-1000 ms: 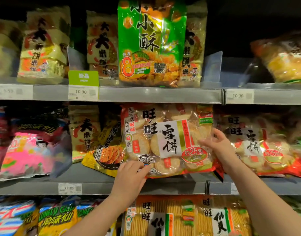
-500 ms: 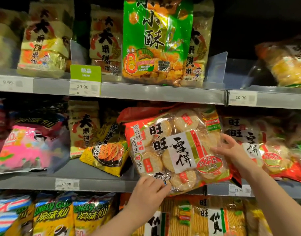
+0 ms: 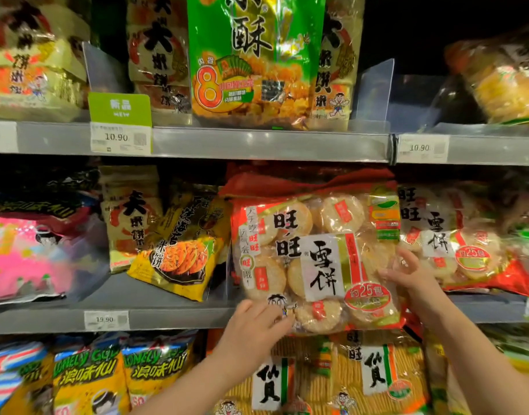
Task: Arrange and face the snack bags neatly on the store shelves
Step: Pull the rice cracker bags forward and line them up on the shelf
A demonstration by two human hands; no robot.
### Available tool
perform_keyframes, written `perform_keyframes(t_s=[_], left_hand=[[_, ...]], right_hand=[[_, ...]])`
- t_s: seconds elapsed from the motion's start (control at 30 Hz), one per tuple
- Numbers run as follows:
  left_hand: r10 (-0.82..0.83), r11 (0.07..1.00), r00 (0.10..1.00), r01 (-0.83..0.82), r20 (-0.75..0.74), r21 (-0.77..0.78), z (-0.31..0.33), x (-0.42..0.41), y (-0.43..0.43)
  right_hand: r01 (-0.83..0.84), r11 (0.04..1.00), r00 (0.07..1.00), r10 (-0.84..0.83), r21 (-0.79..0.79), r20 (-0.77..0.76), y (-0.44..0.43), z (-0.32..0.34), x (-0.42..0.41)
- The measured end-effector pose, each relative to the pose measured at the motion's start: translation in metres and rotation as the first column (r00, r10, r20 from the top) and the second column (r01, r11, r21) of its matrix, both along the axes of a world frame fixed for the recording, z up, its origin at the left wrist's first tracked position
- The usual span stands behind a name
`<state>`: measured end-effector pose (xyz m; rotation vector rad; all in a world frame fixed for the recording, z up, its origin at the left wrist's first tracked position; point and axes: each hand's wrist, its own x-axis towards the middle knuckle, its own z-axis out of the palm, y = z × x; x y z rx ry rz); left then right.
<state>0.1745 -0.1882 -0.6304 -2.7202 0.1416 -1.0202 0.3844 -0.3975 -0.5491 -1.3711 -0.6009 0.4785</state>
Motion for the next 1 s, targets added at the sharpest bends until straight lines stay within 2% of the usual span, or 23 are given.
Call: perform_keyframes(t_s=[0.1,0.2,0.33,0.4,0.47,0.53,0.6,0.67,0.7,0.73,0.8,0.93,1.0], left_hand=[[0.015,1.000,0.999,-0.015,0.030,-0.014,0.011,0.007,0.009],[0.066,0.997,0.996,-0.063,0.054,-0.047,0.010,0.009,0.020],[0.204,0.973,0.977,-0.210,-0.061,-0.099,0.003,0.009,0.025],[0.243,0.961,0.968,-0.250,-0.070,-0.119,0.006,0.012,0.021],[0.270,0.951,0.960,-0.278,-0.077,-0.135,0.010,0.017,0.016],[0.295,0.939,0.952,-0.305,-0.088,-0.161,0.011,0.020,0.012],[0.305,0.933,0.949,-0.316,-0.084,-0.174,0.010,0.024,0.010],[0.308,0.931,0.948,-0.317,-0.081,-0.182,0.008,0.025,0.009],[0.312,0.931,0.947,-0.320,-0.075,-0.174,0.007,0.025,0.010],[0.315,0.932,0.947,-0.322,-0.067,-0.167,0.006,0.025,0.011],[0.328,0.929,0.943,-0.334,-0.062,-0.162,0.006,0.023,0.012],[0.373,0.908,0.926,-0.376,-0.055,-0.184,0.012,0.026,0.010],[0.374,0.906,0.926,-0.376,-0.050,-0.194,0.016,0.030,0.009]], right_hand=[[0.072,0.997,0.997,-0.072,0.024,-0.017,0.007,0.003,0.000],[0.126,0.992,0.992,-0.126,-0.006,0.030,0.017,0.000,-0.005],[0.085,0.992,0.986,-0.070,-0.097,0.153,0.032,-0.003,-0.011],[0.175,0.970,0.952,-0.123,-0.170,0.280,0.045,0.001,-0.012],[0.376,0.887,0.856,-0.221,-0.268,0.467,0.060,0.002,-0.016],[0.521,0.809,0.742,-0.272,-0.272,0.613,0.070,-0.006,-0.028],[0.665,0.700,0.561,-0.239,-0.260,0.792,0.075,-0.027,-0.039],[0.763,0.615,0.378,-0.177,-0.198,0.909,0.076,-0.050,-0.047],[0.778,0.605,0.336,-0.173,-0.169,0.926,0.076,-0.059,-0.051],[0.783,0.604,0.327,-0.195,-0.149,0.925,0.076,-0.065,-0.055],[0.768,0.619,0.369,-0.219,-0.163,0.903,0.076,-0.073,-0.059],[0.660,0.694,0.503,-0.124,-0.288,0.855,0.075,-0.065,-0.055],[0.623,0.711,0.516,-0.058,-0.328,0.855,0.078,-0.054,-0.048]])
